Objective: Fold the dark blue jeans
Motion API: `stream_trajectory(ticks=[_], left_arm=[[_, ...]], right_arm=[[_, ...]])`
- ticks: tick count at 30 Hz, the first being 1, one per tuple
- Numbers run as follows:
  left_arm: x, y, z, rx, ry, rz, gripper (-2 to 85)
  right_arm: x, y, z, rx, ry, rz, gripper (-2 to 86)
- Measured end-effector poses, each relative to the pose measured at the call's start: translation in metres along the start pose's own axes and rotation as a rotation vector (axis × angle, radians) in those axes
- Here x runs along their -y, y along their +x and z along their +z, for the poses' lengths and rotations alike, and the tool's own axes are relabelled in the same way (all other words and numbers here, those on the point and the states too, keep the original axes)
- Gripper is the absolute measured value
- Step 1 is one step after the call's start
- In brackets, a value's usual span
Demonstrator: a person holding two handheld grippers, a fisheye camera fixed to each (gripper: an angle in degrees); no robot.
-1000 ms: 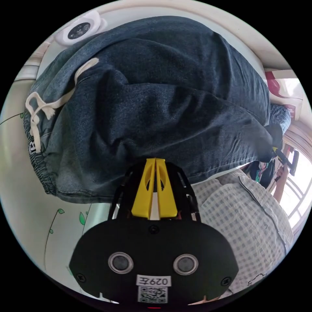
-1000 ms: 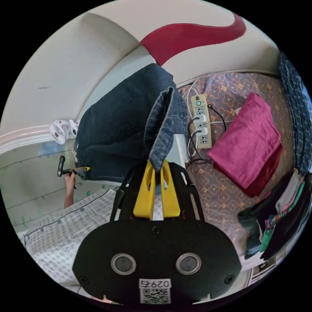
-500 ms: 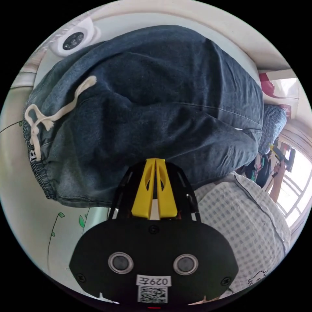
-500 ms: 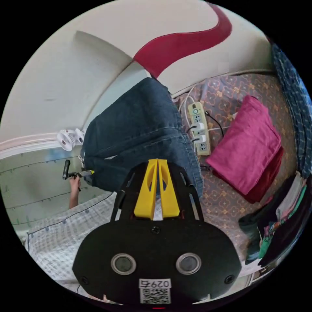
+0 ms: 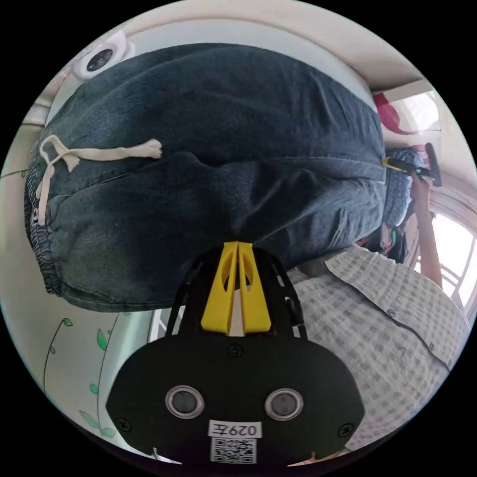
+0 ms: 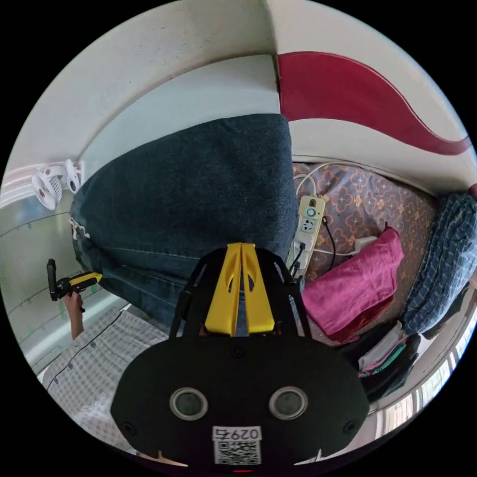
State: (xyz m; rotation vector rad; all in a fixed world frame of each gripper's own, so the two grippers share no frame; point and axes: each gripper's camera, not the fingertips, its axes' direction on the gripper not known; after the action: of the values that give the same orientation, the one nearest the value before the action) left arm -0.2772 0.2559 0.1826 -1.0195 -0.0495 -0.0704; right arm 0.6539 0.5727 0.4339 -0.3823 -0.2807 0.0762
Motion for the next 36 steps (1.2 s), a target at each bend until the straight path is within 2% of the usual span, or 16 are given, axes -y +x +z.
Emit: stream_trajectory(ticks=[3,4,6,8,11,14,16,18,23,26,31,32,35,36], left_arm=[[-0.008,-0.041,-0.049,0.046,0.180,-0.069,-1.0],[-0.008,-0.050,-0.059,0.077,0.215,-0.083,-1.0],[0.001,-0.088,-0.085,0.182,0.325,-0.133,-1.0],[0.019,-0.116,-0.090,0.206,0.357,-0.138,-1.0],[0.061,-0.150,-0.077,0.236,0.315,-0.110,-1.0],[0.095,-0.167,-0.033,0.289,0.130,-0.056,-1.0],[0.091,-0.166,-0.029,0.466,0.151,-0.063,-1.0],[0.081,-0.166,-0.024,0.676,0.089,-0.022,-1.0],[0.061,-0.172,-0.055,0.573,0.097,-0.001,-1.0],[0.048,-0.181,-0.073,0.501,0.123,-0.029,-1.0],[0.043,-0.177,-0.091,0.572,0.096,-0.021,-1.0],[0.042,-0.181,-0.098,0.563,0.089,-0.060,-1.0],[0.037,-0.195,-0.117,0.477,0.078,-0.184,-1.0],[0.029,-0.192,-0.128,0.504,0.093,-0.230,-1.0]], right_arm=[[-0.021,-0.038,-0.011,-0.138,0.091,-0.031,-0.6],[-0.027,-0.049,-0.014,-0.111,0.121,-0.056,-0.6],[-0.052,-0.091,-0.012,0.087,0.184,-0.160,-0.6],[-0.064,-0.123,0.005,0.190,0.150,-0.211,-0.6],[-0.074,-0.176,0.045,0.208,0.056,-0.253,-0.6],[-0.075,-0.225,0.081,0.134,-0.038,-0.257,-0.6],[-0.072,-0.246,0.099,-0.001,-0.080,-0.226,-0.6],[-0.067,-0.267,0.101,-0.094,-0.050,-0.225,-0.6],[-0.061,-0.293,0.113,-0.193,-0.121,-0.287,-0.6],[-0.067,-0.291,0.116,-0.172,-0.108,-0.268,-0.6],[-0.081,-0.279,0.115,-0.066,-0.041,-0.211,-0.6],[-0.086,-0.278,0.116,-0.032,-0.043,-0.228,-0.6],[-0.101,-0.273,0.125,0.418,-0.141,-0.335,-0.6],[-0.114,-0.263,0.121,0.391,-0.099,-0.287,-0.6]])
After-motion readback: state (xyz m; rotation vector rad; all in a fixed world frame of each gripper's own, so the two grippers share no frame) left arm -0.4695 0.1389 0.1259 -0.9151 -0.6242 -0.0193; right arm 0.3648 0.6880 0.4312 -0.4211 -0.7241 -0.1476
